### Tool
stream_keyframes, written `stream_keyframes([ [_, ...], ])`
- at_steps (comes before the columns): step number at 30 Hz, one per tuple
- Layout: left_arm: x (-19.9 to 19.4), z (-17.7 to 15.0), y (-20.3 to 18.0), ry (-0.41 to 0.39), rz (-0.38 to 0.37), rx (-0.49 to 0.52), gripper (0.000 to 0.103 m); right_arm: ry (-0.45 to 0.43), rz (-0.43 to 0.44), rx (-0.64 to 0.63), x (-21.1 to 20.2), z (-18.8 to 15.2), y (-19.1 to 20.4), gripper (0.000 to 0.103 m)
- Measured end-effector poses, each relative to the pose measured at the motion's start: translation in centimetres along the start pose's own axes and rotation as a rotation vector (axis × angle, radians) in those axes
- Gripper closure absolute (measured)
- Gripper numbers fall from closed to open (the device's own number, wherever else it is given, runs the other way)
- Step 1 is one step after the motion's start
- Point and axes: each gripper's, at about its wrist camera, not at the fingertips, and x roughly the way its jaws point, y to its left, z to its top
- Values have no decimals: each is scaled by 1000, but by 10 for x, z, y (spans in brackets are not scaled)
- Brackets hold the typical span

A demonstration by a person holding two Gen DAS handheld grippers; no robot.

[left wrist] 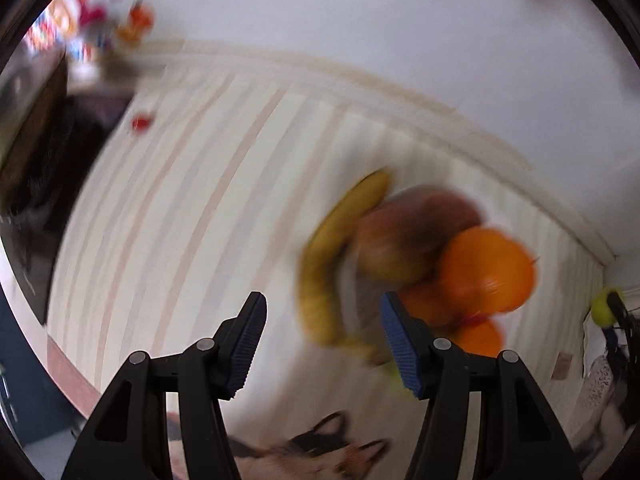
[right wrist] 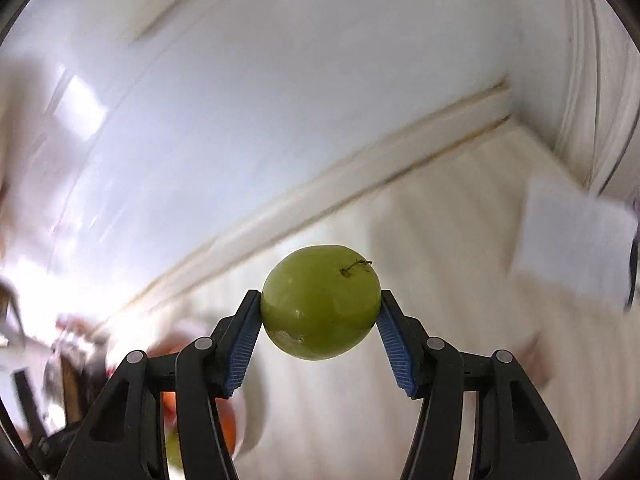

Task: Organize fruits
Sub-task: 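Carry the pear toward the plate with the right tool while the left tool lifts the banana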

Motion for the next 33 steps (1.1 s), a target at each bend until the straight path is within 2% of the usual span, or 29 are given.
stream_keyframes([
  [4, 37, 6, 29, 110, -104, -49, 46, 67, 29, -16, 4, -59, 33, 43],
  [6, 56, 11, 33, 141, -133, -45, 46, 98, 35, -10, 4, -85, 49, 42],
  [8, 71, 16, 34, 140, -110, -20, 43, 116, 24, -24, 1, -100, 58, 43],
  [10, 74, 18, 34, 118, -133, -3, 43, 115, 8, -53, -5, -109, 68, 43],
  [12, 73, 19, 26, 102, -116, 54, 45, 101, -2, -72, -10, -121, 70, 43],
  [15, 76, 16, 15, 92, -103, 126, 49, 86, -9, -73, -17, -119, 80, 42],
  [17, 81, 13, 10, 99, -128, 141, 63, 81, -14, -72, -22, -119, 84, 42],
  [20, 81, 10, 0, 87, -120, 182, 71, 85, -19, -76, -21, -118, 87, 42],
  [26, 73, -6, 4, 79, -37, 242, 72, 122, -18, -87, -19, -136, 92, 43],
  [33, 61, -59, 40, 158, -4, 249, 73, 192, -7, -98, -2, -162, 91, 42],
])
